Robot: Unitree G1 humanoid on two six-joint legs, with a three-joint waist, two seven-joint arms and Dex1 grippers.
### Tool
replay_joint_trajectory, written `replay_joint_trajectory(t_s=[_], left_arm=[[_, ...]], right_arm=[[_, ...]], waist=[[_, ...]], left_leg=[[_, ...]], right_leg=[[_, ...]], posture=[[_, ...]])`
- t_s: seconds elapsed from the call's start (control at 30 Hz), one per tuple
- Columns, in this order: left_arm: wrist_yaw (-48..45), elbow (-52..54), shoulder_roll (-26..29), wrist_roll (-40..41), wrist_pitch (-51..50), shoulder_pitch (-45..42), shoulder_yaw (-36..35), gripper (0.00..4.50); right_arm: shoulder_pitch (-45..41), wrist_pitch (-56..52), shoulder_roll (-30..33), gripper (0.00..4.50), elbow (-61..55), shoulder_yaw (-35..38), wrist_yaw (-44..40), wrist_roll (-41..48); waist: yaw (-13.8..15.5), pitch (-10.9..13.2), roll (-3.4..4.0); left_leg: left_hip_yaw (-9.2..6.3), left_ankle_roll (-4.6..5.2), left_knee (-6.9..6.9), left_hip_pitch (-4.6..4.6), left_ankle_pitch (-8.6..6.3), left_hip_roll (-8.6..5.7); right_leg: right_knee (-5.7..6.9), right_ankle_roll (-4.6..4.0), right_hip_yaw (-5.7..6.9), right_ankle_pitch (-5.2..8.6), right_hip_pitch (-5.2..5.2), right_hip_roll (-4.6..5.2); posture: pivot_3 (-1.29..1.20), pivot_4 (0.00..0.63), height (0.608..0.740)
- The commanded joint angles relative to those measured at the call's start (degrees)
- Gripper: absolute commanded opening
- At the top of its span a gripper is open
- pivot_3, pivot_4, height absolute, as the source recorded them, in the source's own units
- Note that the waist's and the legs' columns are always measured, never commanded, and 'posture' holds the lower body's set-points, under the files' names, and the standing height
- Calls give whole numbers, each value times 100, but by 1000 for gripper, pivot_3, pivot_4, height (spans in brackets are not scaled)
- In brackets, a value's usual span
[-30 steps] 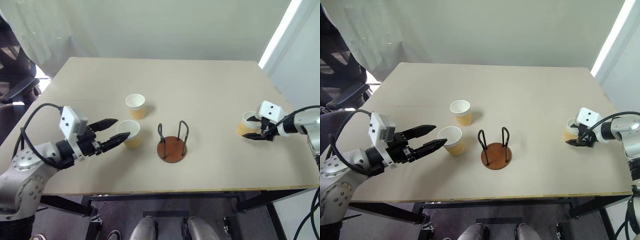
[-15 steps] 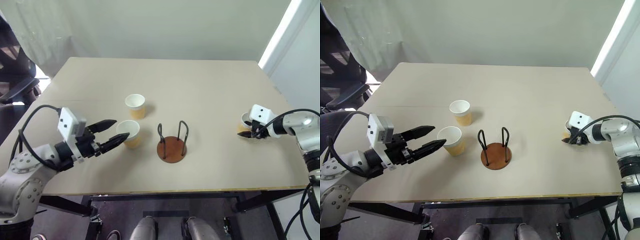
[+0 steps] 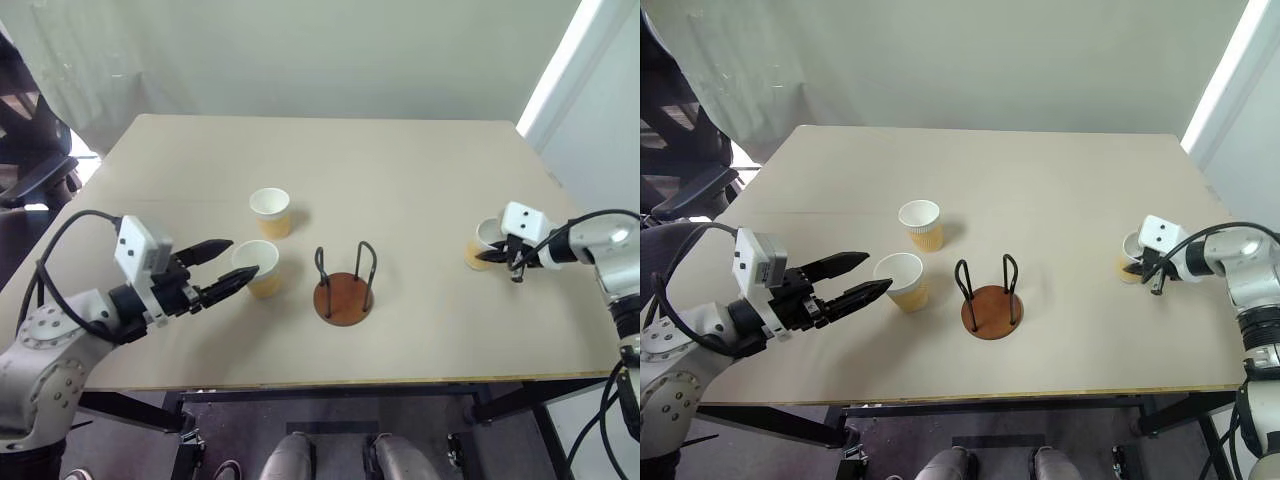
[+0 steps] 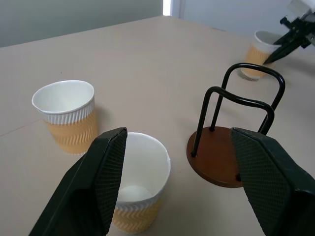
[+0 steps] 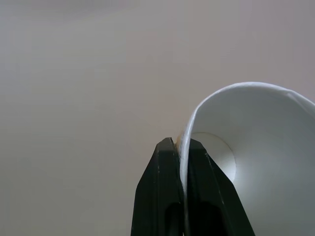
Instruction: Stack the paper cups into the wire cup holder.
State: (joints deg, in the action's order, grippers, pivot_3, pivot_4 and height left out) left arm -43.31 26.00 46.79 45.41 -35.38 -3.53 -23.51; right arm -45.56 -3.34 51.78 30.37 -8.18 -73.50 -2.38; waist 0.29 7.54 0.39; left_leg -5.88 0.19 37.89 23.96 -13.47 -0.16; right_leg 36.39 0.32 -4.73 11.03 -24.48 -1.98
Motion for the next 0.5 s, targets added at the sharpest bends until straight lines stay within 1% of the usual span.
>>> replay_joint_trajectory(t_s=[0.03, 0.1, 0.2, 0.27, 0.3, 0.37, 0.5], left_arm=[[-242, 199, 193, 261, -78, 19, -255, 3583], [-398, 286, 298, 400, -170, 78, -271, 3583], [-572, 351, 429, 559, -296, 150, -261, 3583], [-720, 415, 528, 665, -403, 249, -225, 3583], [-753, 427, 554, 683, -425, 275, -208, 3583], [-772, 430, 562, 673, -433, 305, -180, 3583], [-797, 435, 557, 659, -454, 293, -112, 3583]], right_arm=[[-218, -556, 205, 46, -1123, 504, -403, 739], [-298, -1055, 142, 46, -1792, 668, -570, 1261], [-445, -1759, -67, 46, -2651, 803, -555, 1932], [-673, -2384, -501, 46, -3436, 825, -276, 2584], [-741, -2596, -643, 46, -3663, 839, -158, 2762], [-939, -3006, -971, 46, -4010, 799, 156, 3008], [-1325, -3578, -1606, 46, -4253, 537, 871, 3070]], waist=[[-3, 0, 0], [-8, 0, 0], [-23, 0, 0], [-52, -1, -2], [-67, 0, 0], [-71, 0, 0], [-50, -1, -2]], left_leg=[[0, 0, -1, 0, 0, 0], [0, -2, -3, 0, -1, 0], [0, -3, -3, -1, -1, 0], [-1, -4, -3, -2, 0, 1], [-1, -7, -1, -4, -1, 3], [-3, -11, -2, -4, 2, 5], [-7, -11, 4, -5, 3, 10]], right_leg=[[0, -5, 0, 3, 0, 0], [0, -23, 1, 14, 0, -1], [-3, -31, 1, 20, 1, -3], [-3, -34, 1, 22, 1, -6], [-2, -36, -1, 23, 0, -10], [-1, -38, -2, 24, -1, -16], [1, -41, -1, 26, -1, -21]], posture=[[0, 150, 740], [0, 150, 740], [0, 150, 740], [0, 150, 740], [0, 150, 740], [0, 150, 740], [0, 150, 740]])
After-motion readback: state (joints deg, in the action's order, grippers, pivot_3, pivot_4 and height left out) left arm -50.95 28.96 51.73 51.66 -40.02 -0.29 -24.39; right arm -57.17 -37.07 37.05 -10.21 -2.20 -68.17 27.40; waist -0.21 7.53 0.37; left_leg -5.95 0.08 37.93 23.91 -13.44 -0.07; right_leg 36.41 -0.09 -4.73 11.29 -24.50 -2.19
